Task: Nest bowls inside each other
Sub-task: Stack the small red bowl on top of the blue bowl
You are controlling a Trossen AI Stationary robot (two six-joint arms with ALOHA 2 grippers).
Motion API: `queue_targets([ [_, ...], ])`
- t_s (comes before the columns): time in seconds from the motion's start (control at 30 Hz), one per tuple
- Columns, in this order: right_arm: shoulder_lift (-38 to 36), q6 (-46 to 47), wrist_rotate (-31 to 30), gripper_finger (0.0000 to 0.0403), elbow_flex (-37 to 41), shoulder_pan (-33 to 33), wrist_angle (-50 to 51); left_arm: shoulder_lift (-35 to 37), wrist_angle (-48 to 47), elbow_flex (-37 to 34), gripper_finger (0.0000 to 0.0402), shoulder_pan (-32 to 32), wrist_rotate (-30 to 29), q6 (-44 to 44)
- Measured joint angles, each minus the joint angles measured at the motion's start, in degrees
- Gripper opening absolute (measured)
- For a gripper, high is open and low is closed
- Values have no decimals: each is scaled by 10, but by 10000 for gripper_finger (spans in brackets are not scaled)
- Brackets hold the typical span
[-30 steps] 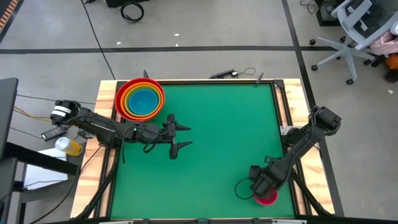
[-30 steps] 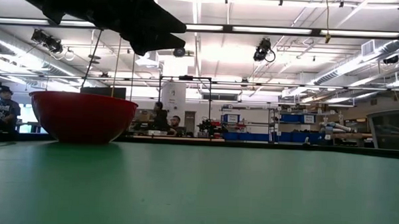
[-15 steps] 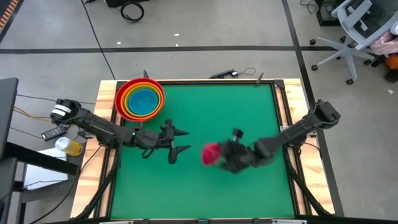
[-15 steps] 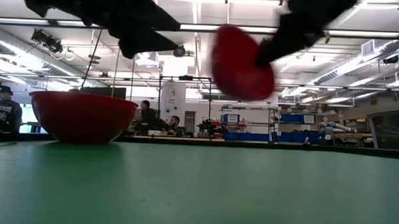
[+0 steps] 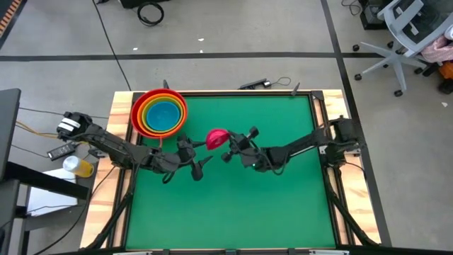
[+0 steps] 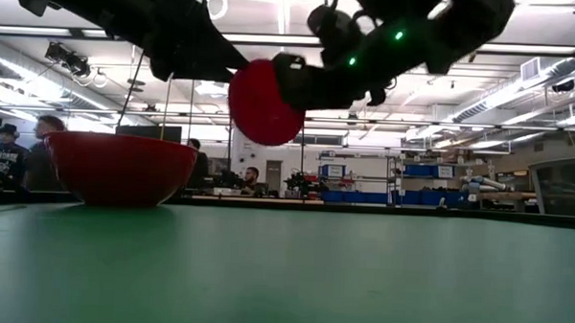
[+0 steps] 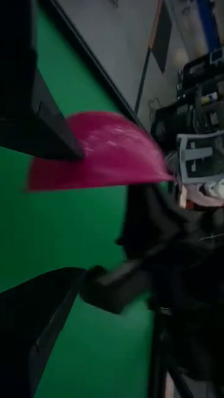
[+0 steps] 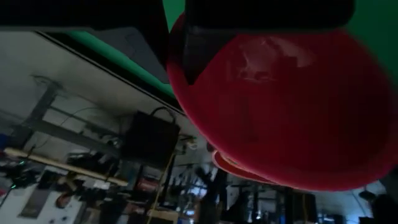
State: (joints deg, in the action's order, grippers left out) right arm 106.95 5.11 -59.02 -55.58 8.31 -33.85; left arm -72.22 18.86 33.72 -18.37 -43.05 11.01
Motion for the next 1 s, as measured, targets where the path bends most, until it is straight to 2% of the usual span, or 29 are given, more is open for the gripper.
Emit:
queue_targets([
  [0.2, 55, -66, 1, 34, 0, 1, -116, 0, -19, 1, 292, 3, -31, 1],
  [0.37, 65, -91, 4, 34, 0, 16, -157, 0, -56, 1, 286, 3, -128, 3],
  [0.5, 55, -120, 3, 34, 0, 25, -181, 0, -85, 1, 263, 3, -147, 8],
  [0.63, 53, -144, 4, 34, -1, 34, -217, 0, -90, 1, 205, 3, -152, 15],
  [0.73, 53, -157, 23, 38, -1, 38, -220, 0, -93, 1, 133, 2, -156, 15],
  [0.87, 53, -153, 72, 57, -5, 47, -215, 0, -99, 1, 30, 5, -196, 17],
  [0.9, 53, -153, 89, 64, -6, 51, -214, 0, -100, 1, 17, 5, -204, 17],
  [1.0, 51, -154, 127, 90, -6, 62, -205, 0, -114, 1, 12, 4, -210, 14],
])
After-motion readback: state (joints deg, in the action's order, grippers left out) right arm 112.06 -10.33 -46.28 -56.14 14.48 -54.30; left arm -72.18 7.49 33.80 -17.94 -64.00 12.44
